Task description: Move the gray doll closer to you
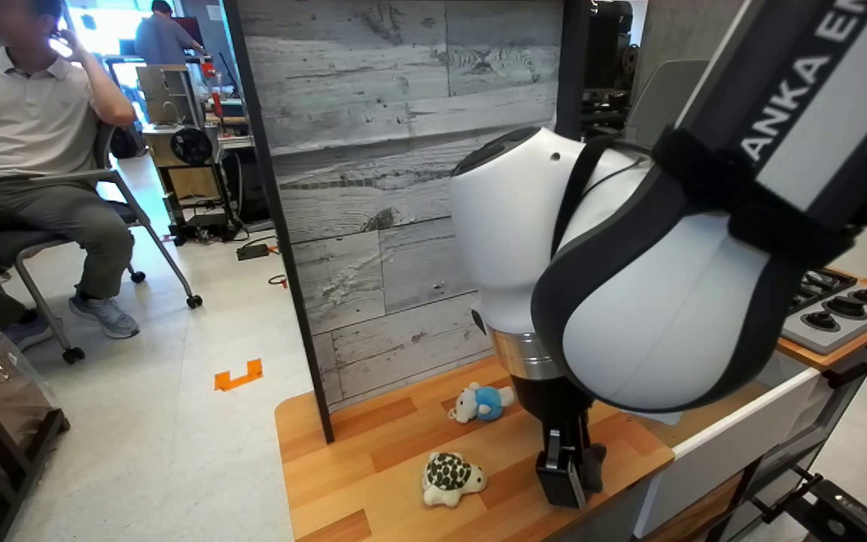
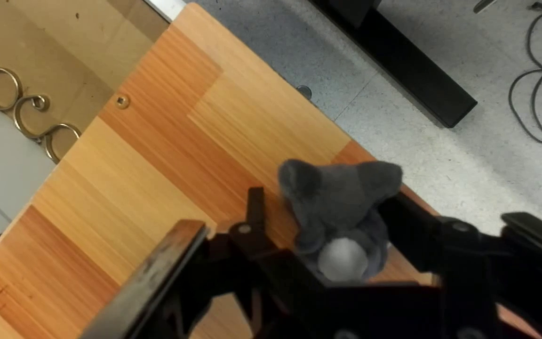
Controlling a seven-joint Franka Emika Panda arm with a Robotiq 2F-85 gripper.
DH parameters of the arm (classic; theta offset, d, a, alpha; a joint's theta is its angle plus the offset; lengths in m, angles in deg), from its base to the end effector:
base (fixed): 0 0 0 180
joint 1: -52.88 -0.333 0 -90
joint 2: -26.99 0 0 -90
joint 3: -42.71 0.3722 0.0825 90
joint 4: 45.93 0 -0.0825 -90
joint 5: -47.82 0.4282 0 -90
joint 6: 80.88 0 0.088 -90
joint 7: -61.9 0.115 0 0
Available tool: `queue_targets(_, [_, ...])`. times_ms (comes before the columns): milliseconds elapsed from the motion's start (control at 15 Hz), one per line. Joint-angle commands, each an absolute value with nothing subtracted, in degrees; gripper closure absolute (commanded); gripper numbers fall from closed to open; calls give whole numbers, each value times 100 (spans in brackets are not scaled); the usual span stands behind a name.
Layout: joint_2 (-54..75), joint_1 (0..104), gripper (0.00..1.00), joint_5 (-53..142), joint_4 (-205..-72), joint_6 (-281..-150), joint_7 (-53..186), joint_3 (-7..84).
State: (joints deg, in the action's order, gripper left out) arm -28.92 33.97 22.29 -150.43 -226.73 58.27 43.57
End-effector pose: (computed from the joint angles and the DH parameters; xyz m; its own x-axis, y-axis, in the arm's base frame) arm 0.5928 0.2173 -0.0361 0.6769 0.6800 -0.2819 0.7275 -0.6763 0.1157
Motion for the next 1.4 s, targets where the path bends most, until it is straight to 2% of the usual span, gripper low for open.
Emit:
queue_targets(0, [-2824, 3237, 2, 2205, -15088, -22552, 5918, 4260])
queue_targets(533, [-1125, 3558, 0, 2804, -16625, -22668, 5915, 4898])
queue_targets(867, [328, 4155, 0, 4123, -17813, -23086, 5791, 5656])
queue_targets(1200, [1457, 4283, 0, 4989, -18574, -23623, 6072, 5740])
queue_targets(1267, [953, 4204, 0, 4828, -18145, -23470, 5892, 5686])
queue_targets(1333, [1095, 4204, 0, 4836, -18235, -23469, 5910, 5673])
